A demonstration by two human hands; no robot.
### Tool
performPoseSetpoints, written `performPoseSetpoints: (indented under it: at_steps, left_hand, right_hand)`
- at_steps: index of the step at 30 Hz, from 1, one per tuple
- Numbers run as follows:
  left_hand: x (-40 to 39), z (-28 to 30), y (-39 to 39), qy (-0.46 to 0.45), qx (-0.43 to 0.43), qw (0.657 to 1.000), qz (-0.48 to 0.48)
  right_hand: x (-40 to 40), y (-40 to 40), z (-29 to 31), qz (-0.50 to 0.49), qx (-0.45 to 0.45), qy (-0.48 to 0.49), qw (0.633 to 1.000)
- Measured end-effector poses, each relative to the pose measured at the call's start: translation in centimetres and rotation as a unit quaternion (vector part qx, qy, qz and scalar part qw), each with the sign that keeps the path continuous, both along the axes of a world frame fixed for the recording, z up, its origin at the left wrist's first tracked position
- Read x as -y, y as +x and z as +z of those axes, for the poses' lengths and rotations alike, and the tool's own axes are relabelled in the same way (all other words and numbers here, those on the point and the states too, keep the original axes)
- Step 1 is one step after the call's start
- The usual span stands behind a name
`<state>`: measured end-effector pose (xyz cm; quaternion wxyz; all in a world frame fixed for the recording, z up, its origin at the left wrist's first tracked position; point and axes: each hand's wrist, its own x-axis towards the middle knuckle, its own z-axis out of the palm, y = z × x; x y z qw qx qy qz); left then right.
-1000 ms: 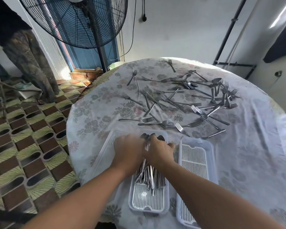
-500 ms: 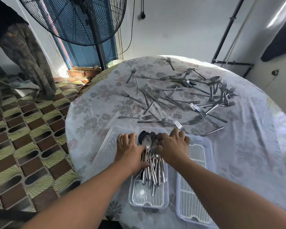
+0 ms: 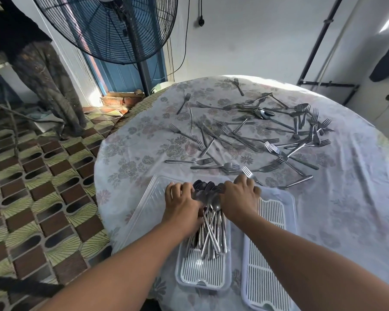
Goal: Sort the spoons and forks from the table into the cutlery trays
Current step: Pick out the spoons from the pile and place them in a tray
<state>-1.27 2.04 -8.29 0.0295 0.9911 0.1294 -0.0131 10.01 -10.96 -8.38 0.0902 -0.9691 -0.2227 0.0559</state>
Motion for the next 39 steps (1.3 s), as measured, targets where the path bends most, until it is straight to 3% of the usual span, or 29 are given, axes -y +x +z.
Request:
performPoseSetpoints:
  at_steps: [5,16,20,25,33,36,39]
  left_hand:
    - [0.7,-0.4,0.9,-0.036,0.014,0.998,0.049]
    - [0.0,-0.6,0.9,-0.104,0.043,0.994,0.015]
    - [-1.9,0.5,0.7,-0.060,0.092,0.994,-0.011]
    - [-3.7,2.2,0.3,0.000,-0.024,0.998,-0.050]
    - [-2.0,0.7,0.9,0.055,0.000,0.998,0.022]
    - [-1.7,0.3,1.2,0.028,0.044,0.997,0.051]
    - [-1.1,0.4,1.2,0.043,-0.005,0.999,0.032]
  right_hand:
    - [-1.3,3.1,1.4,-0.021,0.019,0.096,0.995]
    - [0.3,1.0,-0.6,0.044,0.026,0.031,0.998]
    - [0.2,1.4,0.0,0.065,0.022,0.009,0.998]
    - [0.1,1.4,0.1,0.090,0.014,-0.009,0.996]
    - [-0.1,1.1,0.0,0.032,0.024,0.021,0.999]
    - [0.2,1.0,-0.4,0.013,0.026,0.025,0.999]
    - [0.7,0.8,-0.7,0.014,0.034,0.018,0.999]
